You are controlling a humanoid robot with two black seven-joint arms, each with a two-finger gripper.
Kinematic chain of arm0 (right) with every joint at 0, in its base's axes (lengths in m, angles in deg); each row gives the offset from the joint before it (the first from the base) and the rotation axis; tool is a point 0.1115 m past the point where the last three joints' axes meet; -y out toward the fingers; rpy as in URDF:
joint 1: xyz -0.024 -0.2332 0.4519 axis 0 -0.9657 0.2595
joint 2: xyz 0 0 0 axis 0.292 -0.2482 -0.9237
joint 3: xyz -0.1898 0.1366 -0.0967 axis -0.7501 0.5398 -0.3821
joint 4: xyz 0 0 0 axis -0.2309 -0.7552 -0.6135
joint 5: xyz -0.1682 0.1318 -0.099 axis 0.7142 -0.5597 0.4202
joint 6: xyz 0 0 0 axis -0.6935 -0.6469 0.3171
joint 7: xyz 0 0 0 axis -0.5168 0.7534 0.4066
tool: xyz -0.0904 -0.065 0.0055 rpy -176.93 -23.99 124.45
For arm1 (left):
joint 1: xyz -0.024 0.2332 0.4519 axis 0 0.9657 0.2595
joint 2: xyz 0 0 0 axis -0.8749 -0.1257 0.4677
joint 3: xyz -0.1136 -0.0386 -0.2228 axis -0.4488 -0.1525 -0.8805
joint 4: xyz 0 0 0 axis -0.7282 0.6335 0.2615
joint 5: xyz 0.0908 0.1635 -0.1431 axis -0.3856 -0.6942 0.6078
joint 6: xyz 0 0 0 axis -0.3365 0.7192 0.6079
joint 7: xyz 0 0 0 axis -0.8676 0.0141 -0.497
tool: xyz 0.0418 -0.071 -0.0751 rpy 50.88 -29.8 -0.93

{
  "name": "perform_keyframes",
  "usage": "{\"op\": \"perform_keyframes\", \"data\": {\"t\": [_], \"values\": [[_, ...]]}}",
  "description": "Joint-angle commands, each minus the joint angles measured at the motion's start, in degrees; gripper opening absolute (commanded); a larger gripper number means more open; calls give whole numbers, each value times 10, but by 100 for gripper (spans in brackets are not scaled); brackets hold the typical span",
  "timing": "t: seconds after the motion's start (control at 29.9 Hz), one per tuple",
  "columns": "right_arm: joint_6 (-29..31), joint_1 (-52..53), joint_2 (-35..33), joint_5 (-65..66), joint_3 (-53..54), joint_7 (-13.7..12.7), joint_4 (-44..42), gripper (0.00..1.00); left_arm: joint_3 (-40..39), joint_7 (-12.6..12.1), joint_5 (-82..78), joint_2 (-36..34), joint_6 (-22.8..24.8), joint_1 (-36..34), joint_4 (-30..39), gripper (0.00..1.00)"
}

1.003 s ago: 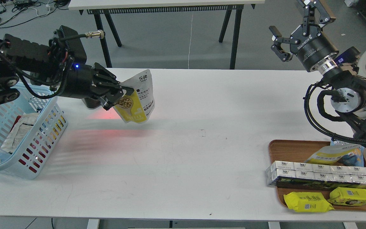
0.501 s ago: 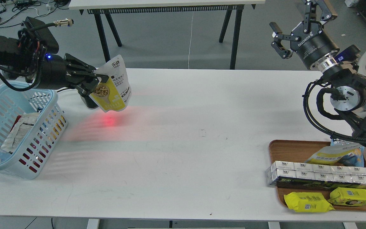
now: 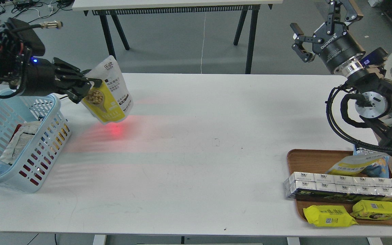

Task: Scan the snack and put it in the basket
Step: 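Lift the yellow packet past the barcode scanner toward the basket, then lower the yellow packet into the blue basket and release it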

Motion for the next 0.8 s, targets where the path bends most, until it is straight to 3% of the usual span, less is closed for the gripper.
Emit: {"op": "perform_keyframes", "data": {"t": [0.0, 0.43, 0.77], "values": [[0, -1, 0, 0, 1, 0, -1, 98, -4, 0, -1, -60, 20, -22, 1, 0], [1, -3, 7, 0, 0, 0, -3, 98, -6, 0, -1, -228, 25, -21, 43, 0], [2, -8, 7, 0, 0, 0, -3, 98, 1, 0, 0, -243, 31, -4, 26, 0]]}}
